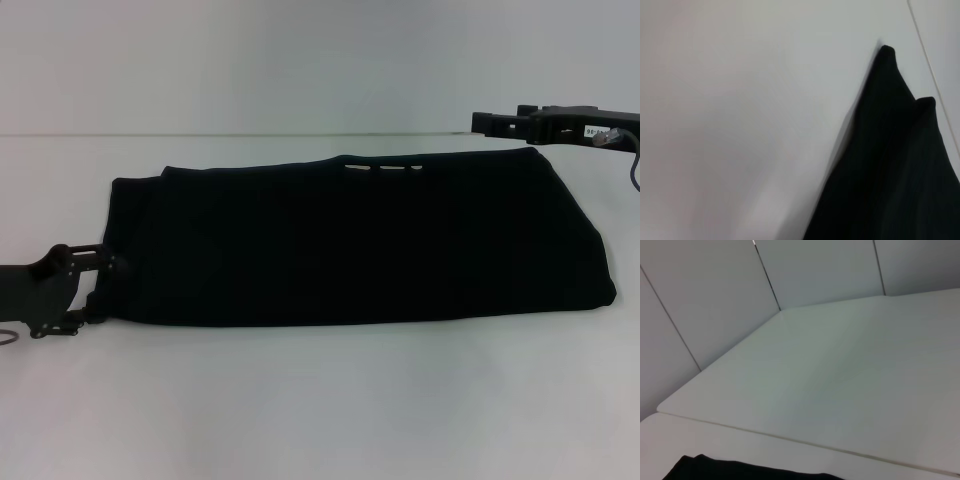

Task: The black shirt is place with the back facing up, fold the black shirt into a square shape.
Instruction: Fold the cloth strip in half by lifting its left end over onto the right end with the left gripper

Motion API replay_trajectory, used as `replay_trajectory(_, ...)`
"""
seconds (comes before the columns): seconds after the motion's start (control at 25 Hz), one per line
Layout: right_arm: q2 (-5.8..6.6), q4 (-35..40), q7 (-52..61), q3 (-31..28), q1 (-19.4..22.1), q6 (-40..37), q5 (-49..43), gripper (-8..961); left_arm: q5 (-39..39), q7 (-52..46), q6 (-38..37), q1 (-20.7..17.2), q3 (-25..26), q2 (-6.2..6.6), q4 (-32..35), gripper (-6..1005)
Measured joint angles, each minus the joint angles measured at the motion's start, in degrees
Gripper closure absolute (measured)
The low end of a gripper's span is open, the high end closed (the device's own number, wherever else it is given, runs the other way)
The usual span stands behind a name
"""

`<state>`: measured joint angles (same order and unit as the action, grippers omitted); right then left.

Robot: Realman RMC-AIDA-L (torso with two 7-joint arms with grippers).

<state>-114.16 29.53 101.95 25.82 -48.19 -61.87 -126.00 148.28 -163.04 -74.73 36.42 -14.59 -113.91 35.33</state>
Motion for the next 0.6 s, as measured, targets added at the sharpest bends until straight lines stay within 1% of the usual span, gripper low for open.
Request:
replay_trajectory(0.12, 0.00, 0.0, 0.0, 0.0, 0.0, 0.0, 0.0, 25, 0.5, 1.7, -0.2, 0.0, 0.0, 0.04, 0.0, 195)
replay_trajectory(0.32, -0.01, 0.0, 0.0, 0.0, -0.1, 0.0, 0.1, 26, 2.5, 2.1, 0.0, -0.1, 0.0, 0.04, 0.1, 253)
replay_trajectory(0.48, 0.00, 0.1, 0.0, 0.0, -0.1, 0.0, 0.1, 25, 2.6, 2.5, 0.1, -0.2, 0.0, 0.02, 0.1, 300)
replay_trajectory(0.6, 0.00, 0.1, 0.0, 0.0, -0.1, 0.0, 0.1, 25, 2.7, 3.1, 0.2, -0.2, 0.0, 0.01, 0.1, 414)
